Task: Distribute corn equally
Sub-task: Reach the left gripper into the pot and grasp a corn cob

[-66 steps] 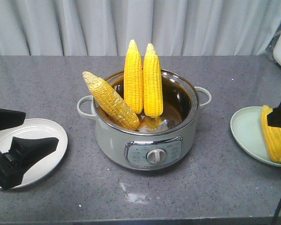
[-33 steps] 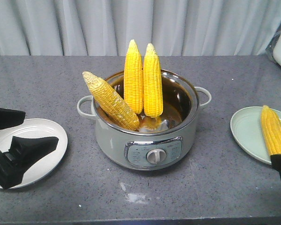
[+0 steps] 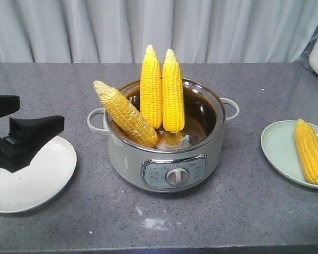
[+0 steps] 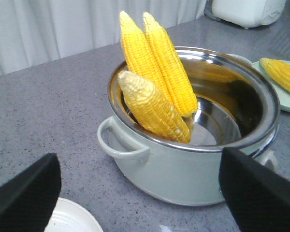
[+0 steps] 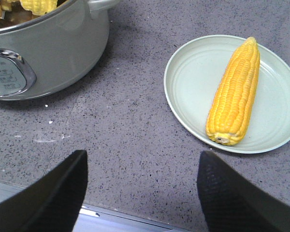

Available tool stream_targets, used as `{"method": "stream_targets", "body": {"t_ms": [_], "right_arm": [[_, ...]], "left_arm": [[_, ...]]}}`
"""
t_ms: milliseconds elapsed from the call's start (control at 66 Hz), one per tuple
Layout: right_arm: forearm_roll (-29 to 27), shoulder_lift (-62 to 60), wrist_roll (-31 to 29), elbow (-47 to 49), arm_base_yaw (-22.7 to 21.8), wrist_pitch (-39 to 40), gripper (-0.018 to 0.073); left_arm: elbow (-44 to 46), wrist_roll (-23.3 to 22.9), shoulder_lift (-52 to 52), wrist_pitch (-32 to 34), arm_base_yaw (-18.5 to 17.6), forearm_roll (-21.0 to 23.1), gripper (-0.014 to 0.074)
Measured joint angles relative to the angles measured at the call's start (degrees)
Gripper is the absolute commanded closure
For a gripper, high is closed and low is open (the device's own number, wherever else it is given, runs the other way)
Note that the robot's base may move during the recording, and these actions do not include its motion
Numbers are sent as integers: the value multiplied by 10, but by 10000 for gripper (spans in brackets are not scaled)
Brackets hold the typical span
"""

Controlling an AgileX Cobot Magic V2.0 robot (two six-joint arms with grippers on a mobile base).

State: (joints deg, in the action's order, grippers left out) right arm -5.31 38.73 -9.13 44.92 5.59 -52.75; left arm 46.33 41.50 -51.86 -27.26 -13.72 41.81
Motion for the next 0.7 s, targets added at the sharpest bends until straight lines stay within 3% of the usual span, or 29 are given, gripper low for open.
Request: {"method": "stream_targets", "body": {"t_ms": [409, 546, 697], "right_arm": [[0, 0, 0, 0, 0, 0, 102], [0, 0, 0, 0, 0, 0, 102], [0, 0, 0, 0, 0, 0, 102]], "left_arm": [[106, 42, -157, -3, 0, 17, -49], [128, 95, -213, -4, 0, 79, -49], [155, 176, -274, -19, 0, 182, -47]]}}
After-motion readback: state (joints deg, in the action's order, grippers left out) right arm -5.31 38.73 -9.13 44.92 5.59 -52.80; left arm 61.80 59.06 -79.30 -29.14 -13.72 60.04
